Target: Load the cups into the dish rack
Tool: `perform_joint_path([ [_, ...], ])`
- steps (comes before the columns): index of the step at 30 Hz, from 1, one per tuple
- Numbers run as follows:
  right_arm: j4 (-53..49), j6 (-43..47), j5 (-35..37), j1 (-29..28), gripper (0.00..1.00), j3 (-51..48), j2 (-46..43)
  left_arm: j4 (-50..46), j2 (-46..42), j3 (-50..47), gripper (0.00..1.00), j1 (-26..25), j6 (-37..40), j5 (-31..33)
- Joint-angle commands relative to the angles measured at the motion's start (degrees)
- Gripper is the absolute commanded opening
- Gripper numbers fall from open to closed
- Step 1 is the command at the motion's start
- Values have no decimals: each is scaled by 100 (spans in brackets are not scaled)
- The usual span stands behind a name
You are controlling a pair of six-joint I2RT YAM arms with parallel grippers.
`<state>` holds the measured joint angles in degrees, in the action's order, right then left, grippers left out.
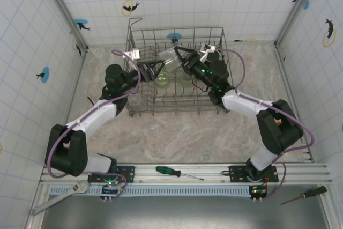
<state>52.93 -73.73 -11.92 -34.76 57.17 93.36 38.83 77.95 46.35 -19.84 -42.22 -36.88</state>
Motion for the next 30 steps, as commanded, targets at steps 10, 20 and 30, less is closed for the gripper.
perform_joint_path([
  [10,-1107,1595,163,49,59,825,-292,-2500,-1131,475,98,-17,1734,823],
  [20,-2027,2987,139,-96,59,1383,-17,-3586,-1510,831,98,6,2280,3423],
  [30,-3072,4845,123,-704,59,2252,521,-4211,-1240,1263,98,302,2398,4542],
])
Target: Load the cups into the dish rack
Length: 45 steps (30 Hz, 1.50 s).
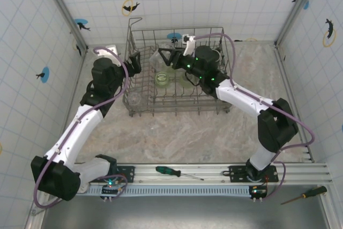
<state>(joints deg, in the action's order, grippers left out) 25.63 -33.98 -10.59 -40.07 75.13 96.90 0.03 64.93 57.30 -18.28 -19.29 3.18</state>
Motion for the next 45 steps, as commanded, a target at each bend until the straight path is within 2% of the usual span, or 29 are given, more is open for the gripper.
perform_joint_path([
  [1,-526,1110,40,-271,59,608,256,-385,62,159,97,232,16,614],
  [5,-965,1782,158,-530,59,1019,530,-496,-54,15,98,613,-124,786],
  [9,-1326,2284,291,-723,60,1426,842,-565,-165,-91,98,747,27,1517],
  [12,-1578,2685,388,-842,60,1778,1142,-553,-218,-274,97,1008,-12,1578],
  [22,-2050,3656,706,-1111,59,2780,2122,-450,-80,-695,97,1918,-461,623],
  [30,-1853,4111,765,-1083,60,2918,2519,-447,-72,-783,98,1966,-434,537],
  [45,-1843,4329,308,-834,59,3694,3361,-438,125,-775,97,2075,-537,258],
])
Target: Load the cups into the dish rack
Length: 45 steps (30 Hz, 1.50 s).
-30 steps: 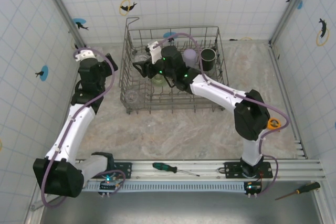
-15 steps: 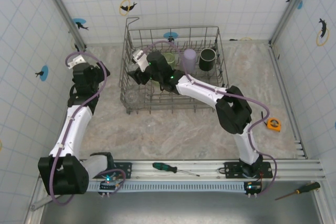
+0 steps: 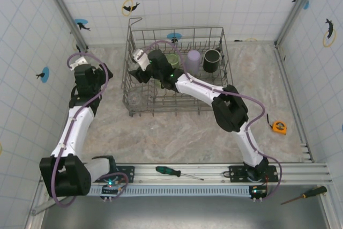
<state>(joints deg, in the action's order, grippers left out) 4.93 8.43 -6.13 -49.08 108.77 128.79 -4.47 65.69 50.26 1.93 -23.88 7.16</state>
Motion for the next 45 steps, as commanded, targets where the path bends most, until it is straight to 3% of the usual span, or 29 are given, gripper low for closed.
perform_joint_path([
  [1,243,89,-168,82,59,353,196,8,62,-63,97,61,-77,-161],
  [34,793,-231,-768,169,59,522,918,25,199,-66,97,141,-167,-417],
  [45,719,-201,-675,151,74,522,958,25,199,-61,97,149,-187,-452],
])
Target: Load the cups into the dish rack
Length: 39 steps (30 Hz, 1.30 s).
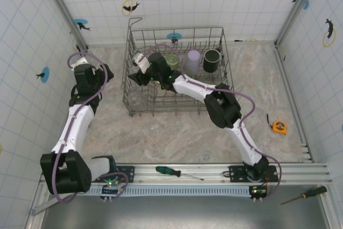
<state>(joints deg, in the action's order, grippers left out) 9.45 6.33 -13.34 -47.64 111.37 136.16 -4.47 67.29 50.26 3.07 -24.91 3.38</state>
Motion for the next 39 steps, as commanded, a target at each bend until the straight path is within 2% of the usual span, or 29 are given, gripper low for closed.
perform_joint_path([
  [1,270,8,42,0,75,262,209,21,39,-61,97,33,-84,-73],
  [8,233,65,68,-9,76,227,139,25,43,-61,97,35,-88,-91],
  [10,224,79,92,-22,85,227,122,25,46,-67,97,41,-92,-100],
  [20,295,227,351,-88,93,227,-197,25,49,-60,97,36,-102,-106],
  [23,220,294,498,-79,100,227,-320,25,51,-68,97,39,-103,-109],
  [39,147,540,816,-42,100,-98,-1062,31,67,-66,97,60,-114,-118],
])
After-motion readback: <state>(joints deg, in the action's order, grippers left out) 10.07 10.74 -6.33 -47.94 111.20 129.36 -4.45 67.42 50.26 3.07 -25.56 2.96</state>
